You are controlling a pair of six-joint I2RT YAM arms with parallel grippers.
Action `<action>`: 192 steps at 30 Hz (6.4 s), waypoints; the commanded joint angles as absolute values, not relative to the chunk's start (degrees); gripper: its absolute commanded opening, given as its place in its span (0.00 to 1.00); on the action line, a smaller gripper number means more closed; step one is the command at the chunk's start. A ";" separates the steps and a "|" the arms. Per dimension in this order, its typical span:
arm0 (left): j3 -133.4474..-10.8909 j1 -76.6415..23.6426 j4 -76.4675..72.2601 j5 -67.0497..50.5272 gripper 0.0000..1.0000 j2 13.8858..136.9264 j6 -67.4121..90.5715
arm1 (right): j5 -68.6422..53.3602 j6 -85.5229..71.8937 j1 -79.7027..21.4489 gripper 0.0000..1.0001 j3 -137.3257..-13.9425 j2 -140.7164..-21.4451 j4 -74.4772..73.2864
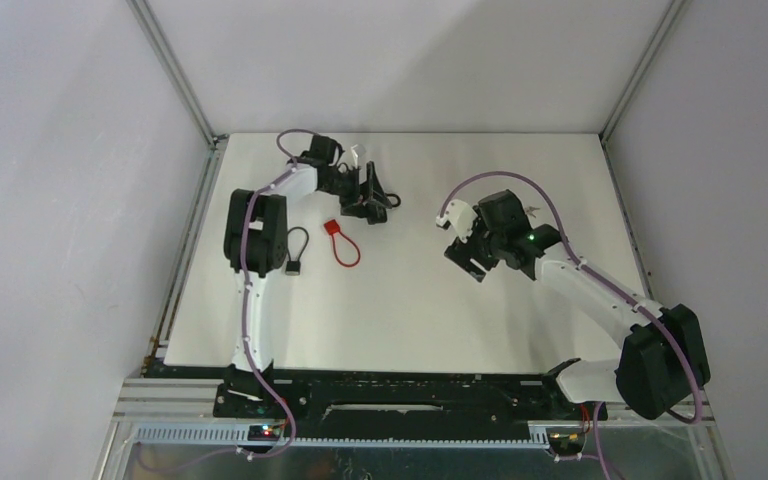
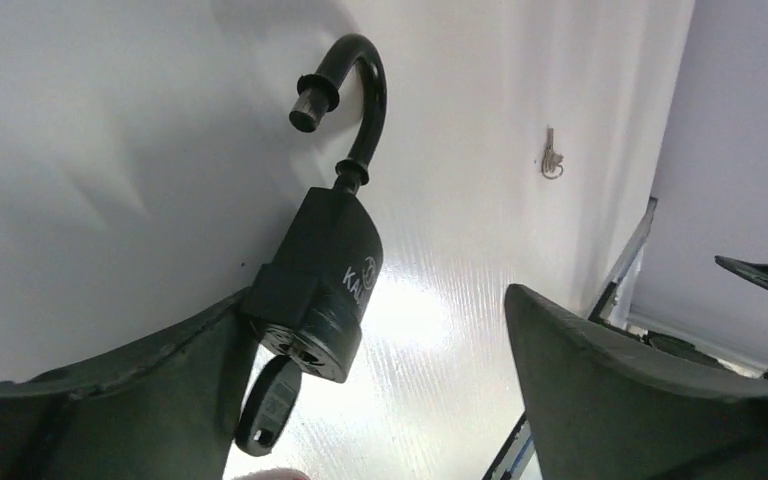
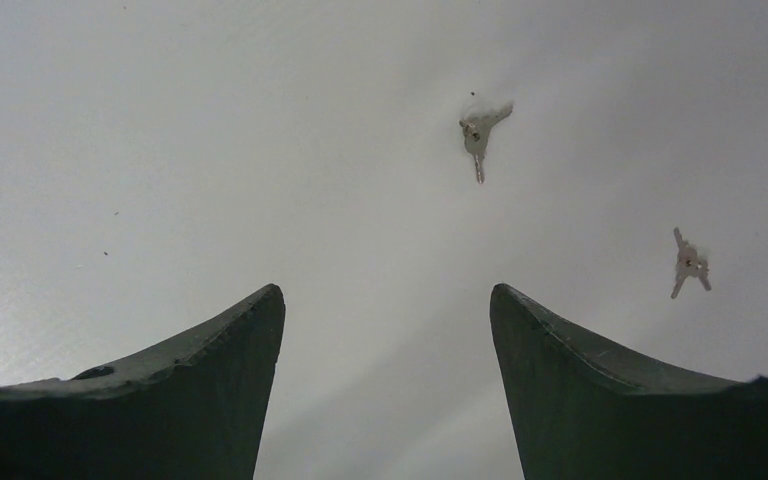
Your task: Unlock with the key
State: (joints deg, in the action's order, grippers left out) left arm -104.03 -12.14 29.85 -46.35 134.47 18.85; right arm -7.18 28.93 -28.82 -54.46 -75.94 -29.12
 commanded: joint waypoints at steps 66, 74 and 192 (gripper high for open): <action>-75.45 -18.20 49.12 -5.71 1.00 80.69 -15.70 | -12.04 29.75 -20.63 0.48 -91.65 -119.28 -44.84; -75.50 -18.20 49.08 -5.58 1.00 80.72 -15.65 | -10.20 32.94 -20.68 0.33 -92.18 -121.73 -45.97; -81.04 -42.18 32.77 -52.54 0.17 82.54 -21.92 | -74.56 38.76 -24.69 0.00 -98.08 -91.93 -74.55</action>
State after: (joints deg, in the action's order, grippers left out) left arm -80.68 -41.85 33.34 -51.48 82.63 -20.05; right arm -74.61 39.79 -24.77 -98.17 -93.91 -75.90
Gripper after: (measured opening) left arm 0.243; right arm 0.007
